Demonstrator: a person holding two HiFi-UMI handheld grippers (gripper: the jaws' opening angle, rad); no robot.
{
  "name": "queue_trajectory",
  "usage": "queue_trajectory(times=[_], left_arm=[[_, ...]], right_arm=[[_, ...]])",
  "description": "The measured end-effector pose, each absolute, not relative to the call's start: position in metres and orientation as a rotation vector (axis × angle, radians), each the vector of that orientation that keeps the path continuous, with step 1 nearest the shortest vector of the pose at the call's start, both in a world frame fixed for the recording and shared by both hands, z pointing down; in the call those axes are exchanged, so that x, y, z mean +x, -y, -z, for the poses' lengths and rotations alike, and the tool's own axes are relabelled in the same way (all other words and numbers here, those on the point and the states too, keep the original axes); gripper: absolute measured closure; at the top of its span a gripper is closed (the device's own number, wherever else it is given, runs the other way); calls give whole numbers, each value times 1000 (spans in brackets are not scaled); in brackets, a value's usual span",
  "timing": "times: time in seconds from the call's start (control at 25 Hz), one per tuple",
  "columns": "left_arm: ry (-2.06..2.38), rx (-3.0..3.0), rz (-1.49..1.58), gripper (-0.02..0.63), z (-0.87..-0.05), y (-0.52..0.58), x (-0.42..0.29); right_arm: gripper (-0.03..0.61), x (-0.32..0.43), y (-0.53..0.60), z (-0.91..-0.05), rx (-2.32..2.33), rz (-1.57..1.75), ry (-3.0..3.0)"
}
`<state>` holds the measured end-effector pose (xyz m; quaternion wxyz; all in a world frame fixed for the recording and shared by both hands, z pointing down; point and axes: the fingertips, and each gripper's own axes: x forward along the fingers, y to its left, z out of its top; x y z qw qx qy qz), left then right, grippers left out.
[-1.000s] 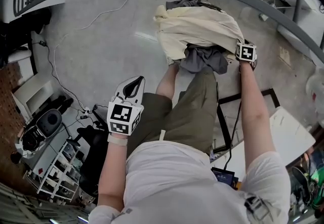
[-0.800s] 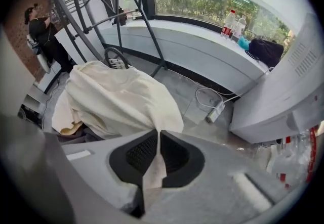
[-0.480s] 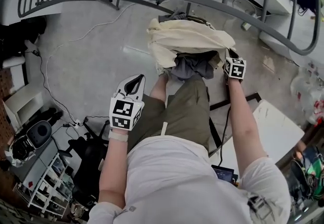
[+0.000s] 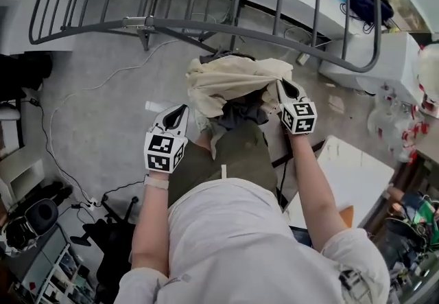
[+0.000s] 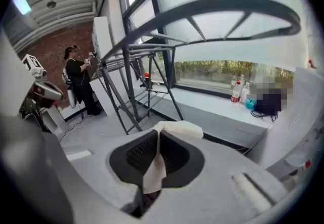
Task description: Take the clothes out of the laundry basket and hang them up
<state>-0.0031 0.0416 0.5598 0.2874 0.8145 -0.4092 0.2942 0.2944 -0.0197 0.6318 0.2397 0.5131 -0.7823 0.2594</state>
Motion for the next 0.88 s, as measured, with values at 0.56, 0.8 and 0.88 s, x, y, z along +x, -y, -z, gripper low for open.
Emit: queue_trajectory(times=[0.56, 0.8, 0.88], left_arm=[[916, 2395, -666, 464, -537, -25, -12], [787, 2482, -710, 379, -549, -14, 5], [763, 2488, -710, 362, -555, -10, 15]], right_arm=[[560, 168, 30, -379, 1446, -372, 2551], [560, 142, 27, -284, 1478, -216, 2705], [560, 137, 22, -259, 1495, -176, 2736]])
